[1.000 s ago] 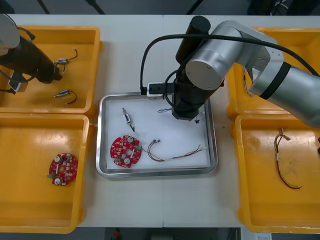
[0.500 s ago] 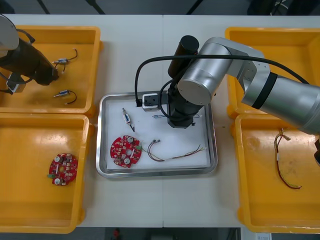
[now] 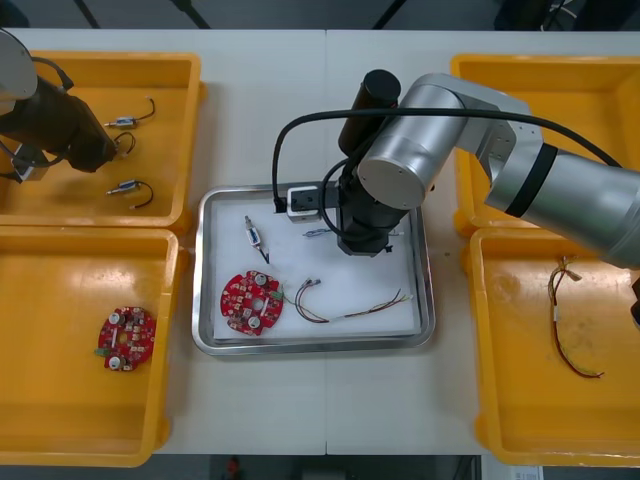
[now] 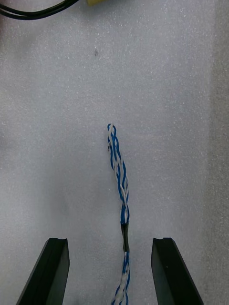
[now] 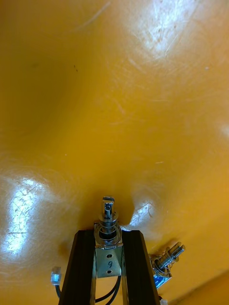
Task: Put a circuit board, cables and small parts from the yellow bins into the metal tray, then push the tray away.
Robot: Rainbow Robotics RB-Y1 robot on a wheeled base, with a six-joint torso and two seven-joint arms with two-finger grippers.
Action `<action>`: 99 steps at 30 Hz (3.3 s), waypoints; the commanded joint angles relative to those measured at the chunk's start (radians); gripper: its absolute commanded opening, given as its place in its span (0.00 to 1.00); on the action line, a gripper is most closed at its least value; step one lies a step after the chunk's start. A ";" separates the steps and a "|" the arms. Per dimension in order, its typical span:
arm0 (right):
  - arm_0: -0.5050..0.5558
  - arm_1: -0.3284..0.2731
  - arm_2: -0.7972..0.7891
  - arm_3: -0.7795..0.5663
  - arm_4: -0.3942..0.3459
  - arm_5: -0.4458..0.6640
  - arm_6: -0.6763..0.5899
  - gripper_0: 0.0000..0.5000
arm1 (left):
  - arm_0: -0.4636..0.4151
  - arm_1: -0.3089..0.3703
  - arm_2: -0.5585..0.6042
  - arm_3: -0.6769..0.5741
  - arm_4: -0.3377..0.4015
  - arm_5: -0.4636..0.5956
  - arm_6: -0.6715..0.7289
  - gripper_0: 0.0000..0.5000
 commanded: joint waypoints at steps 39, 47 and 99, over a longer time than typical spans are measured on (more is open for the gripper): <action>0.463 -0.192 -1.028 -0.652 0.046 0.641 -0.609 1.00 | -0.058 0.106 0.155 -0.721 -0.263 0.835 -0.677 0.00; 0.576 -0.243 -1.151 -0.683 0.055 0.641 -0.788 1.00 | 0.005 0.040 0.158 -0.960 -0.280 0.887 -0.657 0.00; 0.879 -0.323 -1.269 -0.675 0.075 0.641 -1.065 1.00 | 0.122 -0.382 -0.219 -0.910 -0.690 0.603 -0.645 0.03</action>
